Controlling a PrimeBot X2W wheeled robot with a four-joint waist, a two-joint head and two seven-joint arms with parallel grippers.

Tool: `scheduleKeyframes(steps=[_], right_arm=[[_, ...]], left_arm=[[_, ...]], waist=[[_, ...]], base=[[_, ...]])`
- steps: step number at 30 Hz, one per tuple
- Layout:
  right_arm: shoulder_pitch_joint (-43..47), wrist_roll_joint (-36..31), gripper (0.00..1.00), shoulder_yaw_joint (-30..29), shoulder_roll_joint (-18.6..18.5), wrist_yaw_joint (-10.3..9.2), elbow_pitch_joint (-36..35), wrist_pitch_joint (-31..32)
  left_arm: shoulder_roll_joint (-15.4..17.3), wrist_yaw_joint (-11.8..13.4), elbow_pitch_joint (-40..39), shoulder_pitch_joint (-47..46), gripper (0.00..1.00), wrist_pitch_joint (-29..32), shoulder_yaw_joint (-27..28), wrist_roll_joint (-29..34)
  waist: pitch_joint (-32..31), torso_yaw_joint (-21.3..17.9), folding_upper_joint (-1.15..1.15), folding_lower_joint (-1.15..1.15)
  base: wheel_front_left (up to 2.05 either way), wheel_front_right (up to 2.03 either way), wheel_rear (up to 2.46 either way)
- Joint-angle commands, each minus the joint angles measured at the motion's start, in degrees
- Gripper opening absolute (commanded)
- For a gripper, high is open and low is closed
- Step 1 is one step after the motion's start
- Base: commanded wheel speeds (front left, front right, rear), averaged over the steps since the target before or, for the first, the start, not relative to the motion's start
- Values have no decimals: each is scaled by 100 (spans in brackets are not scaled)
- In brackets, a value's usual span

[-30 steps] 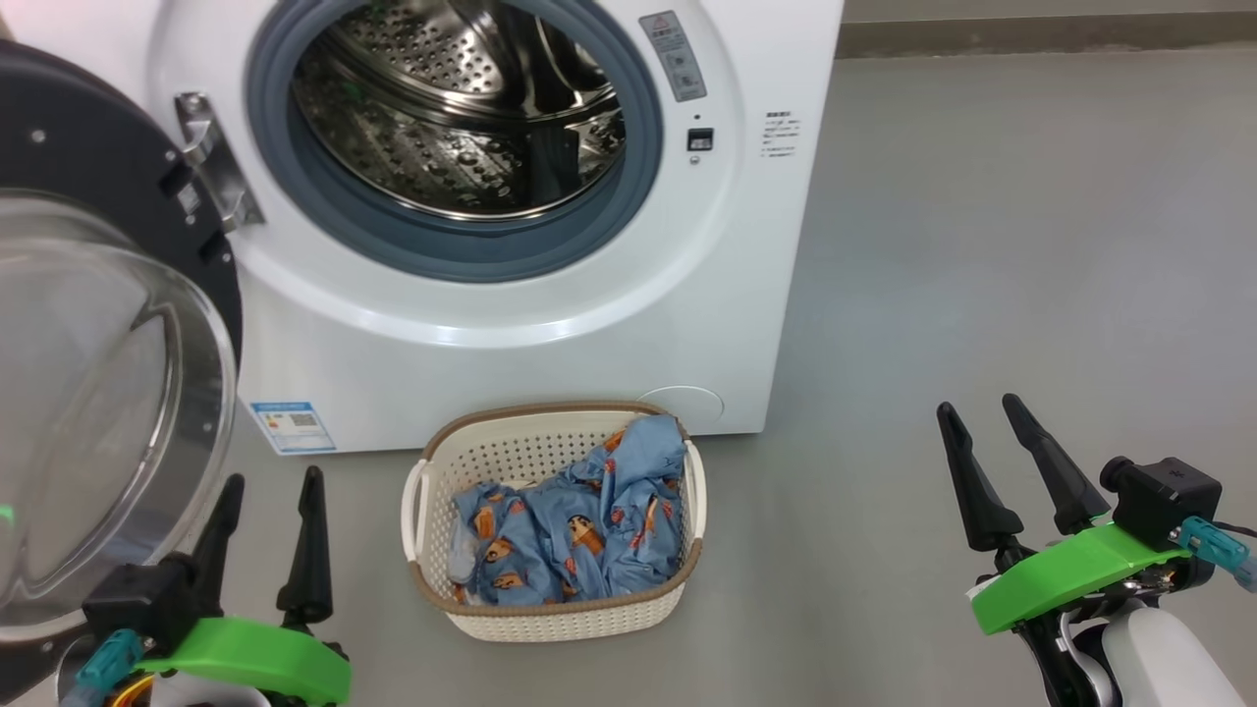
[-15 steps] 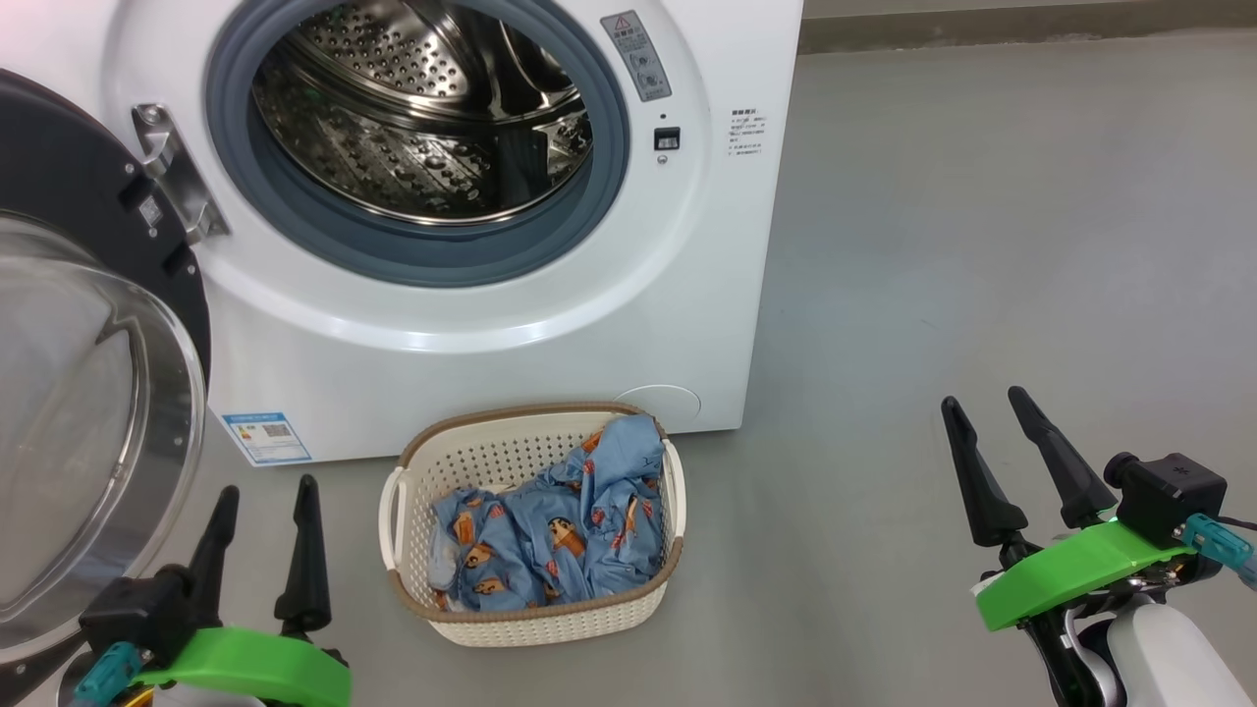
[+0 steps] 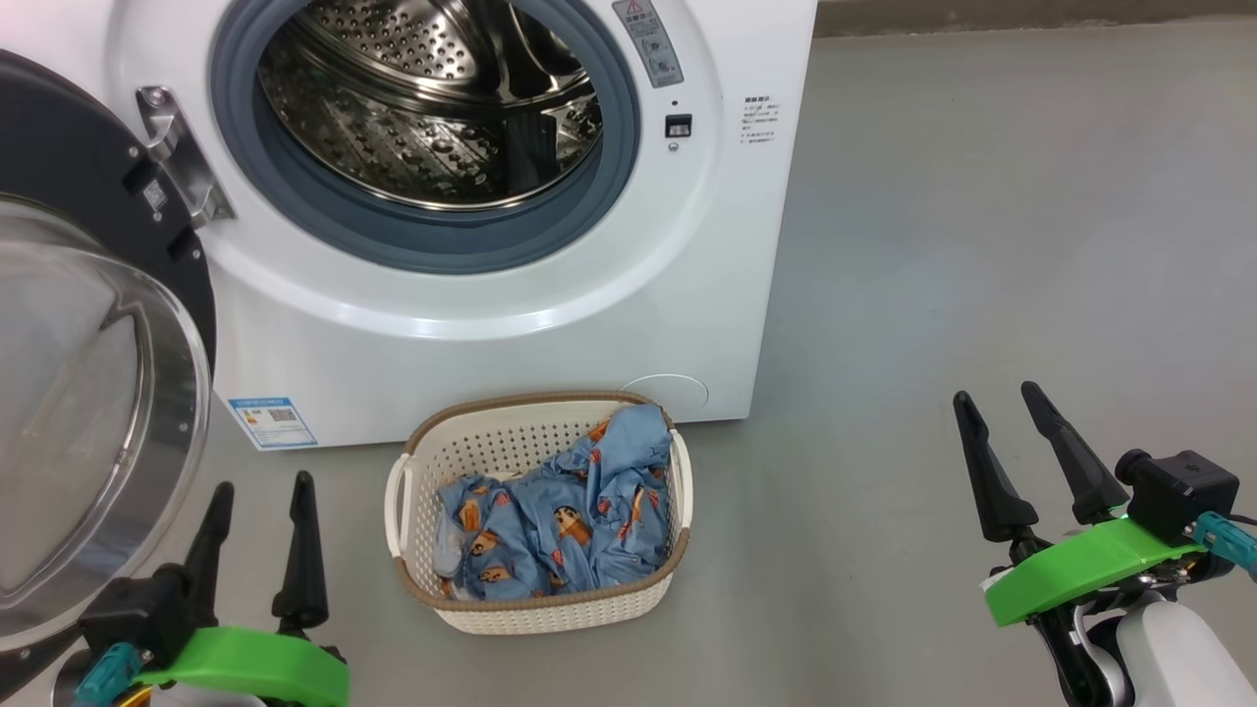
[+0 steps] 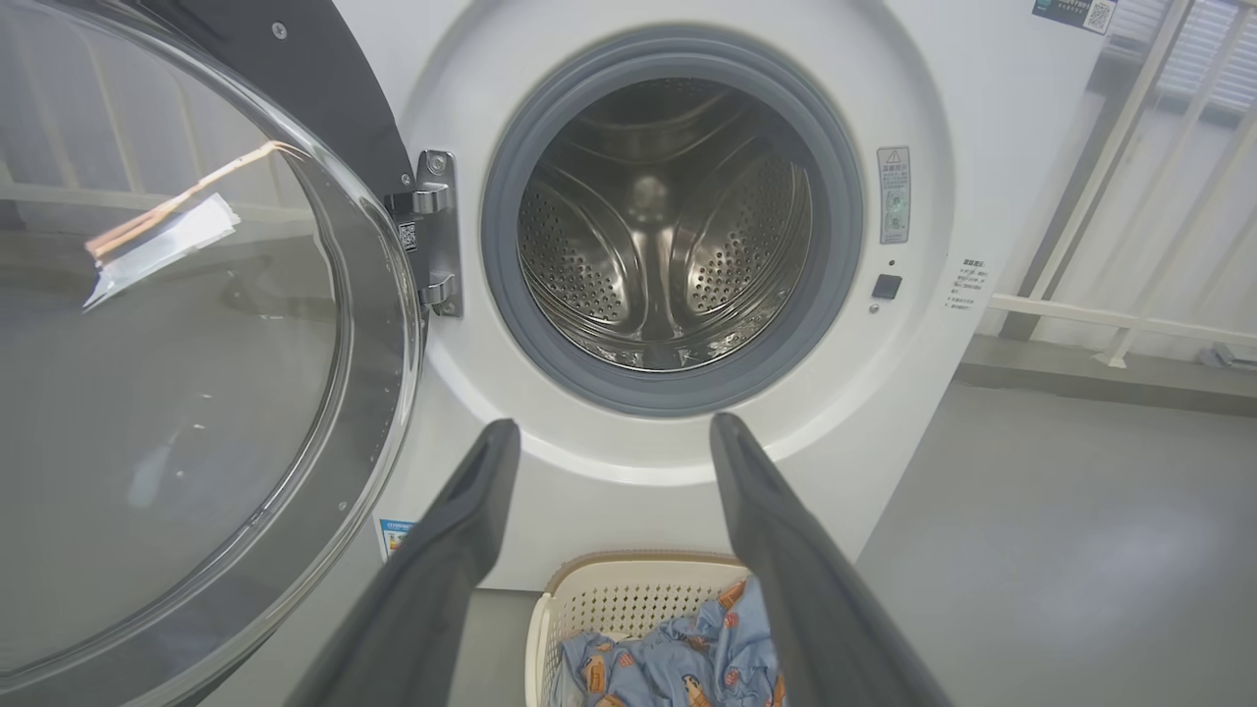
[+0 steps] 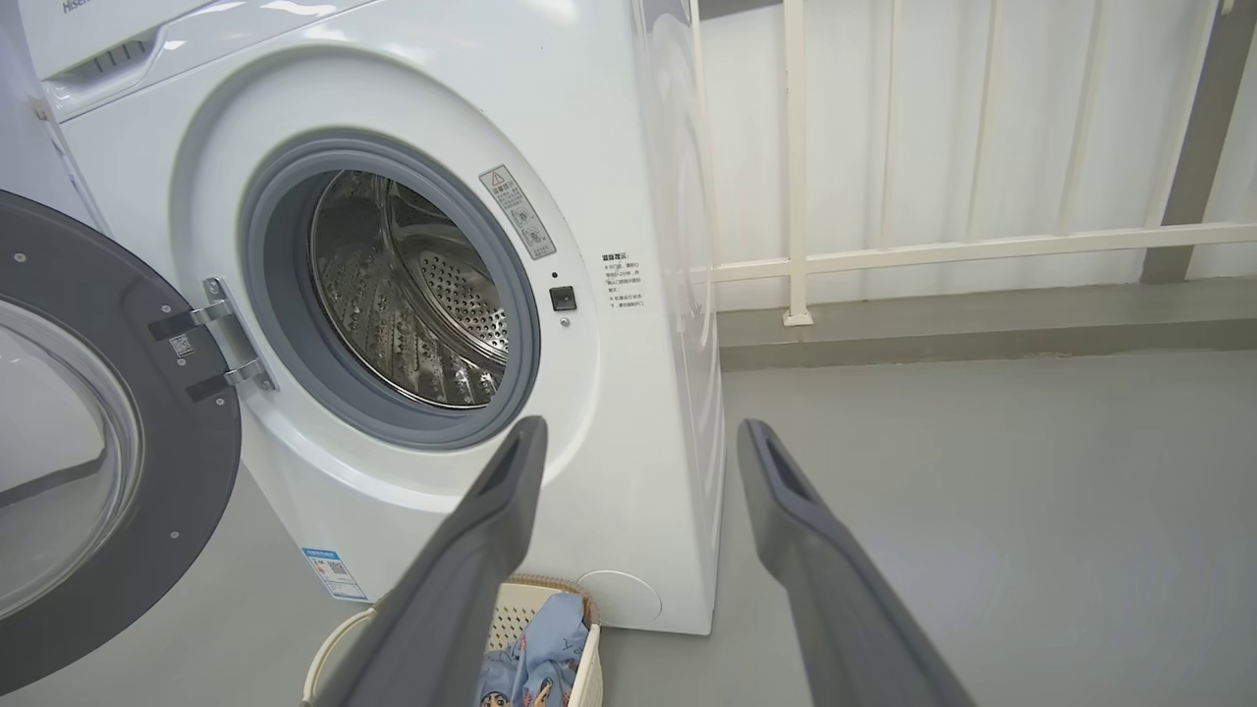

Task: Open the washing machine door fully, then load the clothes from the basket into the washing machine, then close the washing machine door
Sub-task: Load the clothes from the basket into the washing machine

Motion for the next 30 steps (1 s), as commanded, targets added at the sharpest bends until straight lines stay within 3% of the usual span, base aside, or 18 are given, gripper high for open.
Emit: scheduleKeyframes(steps=[1, 30], right_arm=[[26, -48, 100, 114, -54, 13, -152, -74], [14, -82, 100, 109, -15, 13, -70, -74]], left_arm=[[85, -22, -138, -161, 100, -38, 250, 62], [30, -95, -44, -177, 100, -38, 328, 180]], waist=[[0, 9, 0, 0], [-28, 25, 0, 0]], base=[[0, 0, 0], [0, 0, 0]])
